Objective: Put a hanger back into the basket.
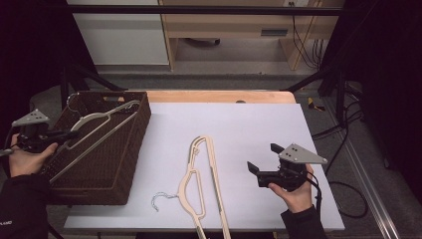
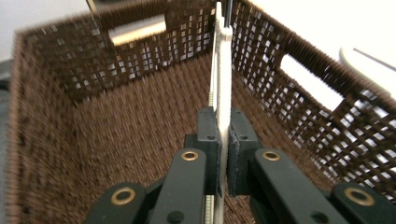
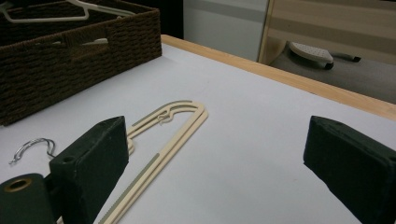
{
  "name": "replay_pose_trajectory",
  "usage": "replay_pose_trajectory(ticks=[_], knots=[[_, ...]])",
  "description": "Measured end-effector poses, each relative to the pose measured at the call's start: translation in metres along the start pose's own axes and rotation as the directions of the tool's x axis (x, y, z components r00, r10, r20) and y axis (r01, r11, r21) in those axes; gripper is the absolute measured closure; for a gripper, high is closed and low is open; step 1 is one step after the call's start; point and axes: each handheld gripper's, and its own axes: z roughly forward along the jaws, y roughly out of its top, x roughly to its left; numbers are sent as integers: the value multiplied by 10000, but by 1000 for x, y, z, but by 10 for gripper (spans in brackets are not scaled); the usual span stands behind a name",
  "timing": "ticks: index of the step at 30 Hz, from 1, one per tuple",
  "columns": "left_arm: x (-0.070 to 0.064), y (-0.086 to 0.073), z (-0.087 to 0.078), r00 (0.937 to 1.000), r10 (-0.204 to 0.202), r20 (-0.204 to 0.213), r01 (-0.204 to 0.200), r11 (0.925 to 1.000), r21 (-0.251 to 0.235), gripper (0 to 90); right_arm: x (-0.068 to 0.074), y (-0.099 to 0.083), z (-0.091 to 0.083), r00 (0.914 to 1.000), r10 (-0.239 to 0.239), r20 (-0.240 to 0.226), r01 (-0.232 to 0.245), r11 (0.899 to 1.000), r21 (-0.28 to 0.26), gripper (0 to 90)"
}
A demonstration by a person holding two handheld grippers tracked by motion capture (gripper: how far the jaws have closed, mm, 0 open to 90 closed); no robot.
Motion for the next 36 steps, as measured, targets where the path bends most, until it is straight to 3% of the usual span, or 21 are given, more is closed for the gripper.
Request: replay_pose_trajectory(ticks=[7, 12, 15, 19, 22, 25, 29, 36], knots=[[1, -14, 21, 9985, -539, -33, 540, 9972, 524, 844, 2, 0, 2, 10000, -14, -30, 15, 10000, 66, 68], [6, -19, 23, 9912, -990, -873, 1091, 9867, 1201, 810, 2, 0, 3, 10000, -11, -78, 11, 10000, 62, 67], [7, -18, 12, 9832, -1298, -1281, 1393, 9879, 687, 769, 3, -1, 5, 9999, -59, -139, 61, 9999, 144, 66], [2, -16, -2, 9804, -1239, -1533, 1335, 9896, 541, 709, 5, 0, 8, 9999, -61, -134, 63, 9999, 156, 65], [-3, -16, -13, 9785, -1389, -1524, 1387, 9903, -120, 676, 7, 0, 9, 9998, -68, -183, 71, 9999, 131, 64], [-11, -15, -23, 9783, -1443, -1484, 1376, 9890, -547, 652, 8, 1, 9, 9997, -82, -212, 85, 9998, 153, 64], [-28, -12, -32, 9840, -1289, -1233, 1139, 9861, -1213, 580, 9, 1, 9, 9997, -64, -236, 67, 9999, 118, 63], [-70, -5, -42, 9941, -969, -487, 797, 9573, -2778, 400, 13, 2, 10, 9993, -148, -336, 151, 9998, 100, 63]])
